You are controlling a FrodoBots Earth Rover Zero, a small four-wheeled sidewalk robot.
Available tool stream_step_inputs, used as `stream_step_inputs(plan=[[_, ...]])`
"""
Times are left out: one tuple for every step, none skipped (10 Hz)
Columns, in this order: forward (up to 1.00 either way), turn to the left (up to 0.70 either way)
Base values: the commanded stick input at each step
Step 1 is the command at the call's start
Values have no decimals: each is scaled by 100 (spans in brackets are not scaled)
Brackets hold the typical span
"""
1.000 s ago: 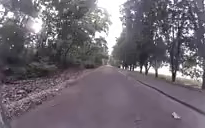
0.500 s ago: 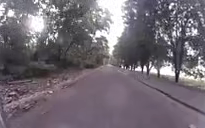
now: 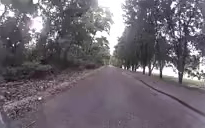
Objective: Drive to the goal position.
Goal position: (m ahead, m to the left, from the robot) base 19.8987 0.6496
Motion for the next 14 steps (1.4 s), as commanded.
stream_step_inputs(plan=[[70, -32], [70, 0], [70, 0], [70, 0], [70, 0], [70, 0], [70, 0], [70, 0], [70, 0], [70, 0], [70, 0], [70, 0], [70, 0], [70, 0]])
